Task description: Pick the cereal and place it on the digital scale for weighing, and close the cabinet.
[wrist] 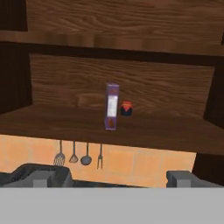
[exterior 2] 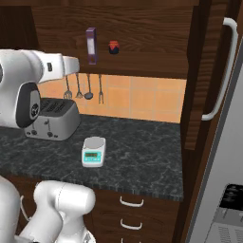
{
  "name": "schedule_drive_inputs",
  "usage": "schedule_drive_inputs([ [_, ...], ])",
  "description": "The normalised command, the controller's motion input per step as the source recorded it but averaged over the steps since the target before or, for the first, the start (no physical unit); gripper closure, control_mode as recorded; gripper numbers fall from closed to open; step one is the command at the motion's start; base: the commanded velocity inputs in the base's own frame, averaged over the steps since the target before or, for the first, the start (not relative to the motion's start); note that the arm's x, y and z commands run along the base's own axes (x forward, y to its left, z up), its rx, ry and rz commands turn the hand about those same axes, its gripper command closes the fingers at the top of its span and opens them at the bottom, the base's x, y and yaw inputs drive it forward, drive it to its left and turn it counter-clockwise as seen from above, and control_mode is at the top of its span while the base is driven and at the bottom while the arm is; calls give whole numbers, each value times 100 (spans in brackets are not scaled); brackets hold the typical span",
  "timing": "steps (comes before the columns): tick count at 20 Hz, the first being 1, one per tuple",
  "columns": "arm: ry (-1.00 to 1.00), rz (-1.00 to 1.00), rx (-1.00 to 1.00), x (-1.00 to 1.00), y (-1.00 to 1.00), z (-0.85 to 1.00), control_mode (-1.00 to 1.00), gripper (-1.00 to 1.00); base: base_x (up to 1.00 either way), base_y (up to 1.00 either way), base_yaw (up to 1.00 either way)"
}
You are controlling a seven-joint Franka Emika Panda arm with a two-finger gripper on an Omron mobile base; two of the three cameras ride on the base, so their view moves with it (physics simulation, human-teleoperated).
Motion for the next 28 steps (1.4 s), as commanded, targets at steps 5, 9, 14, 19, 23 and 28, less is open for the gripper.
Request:
schedule_drive_inputs([
  [5, -19, 0, 0, 0, 0, 64, -100, -100, 0, 0, 0],
  [9, 6, 1, 0, 28, 0, 23, -100, -100, 0, 0, 0],
  [14, -1, 2, 0, 53, 0, -8, -100, -100, 0, 0, 0],
  [19, -3, 0, 0, 47, 0, -9, -100, -100, 0, 0, 0],
  [23, 0, 0, 0, 50, 0, 0, -100, -100, 0, 0, 0],
  [28, 0, 0, 0, 48, 0, 0, -100, -100, 0, 0, 0],
])
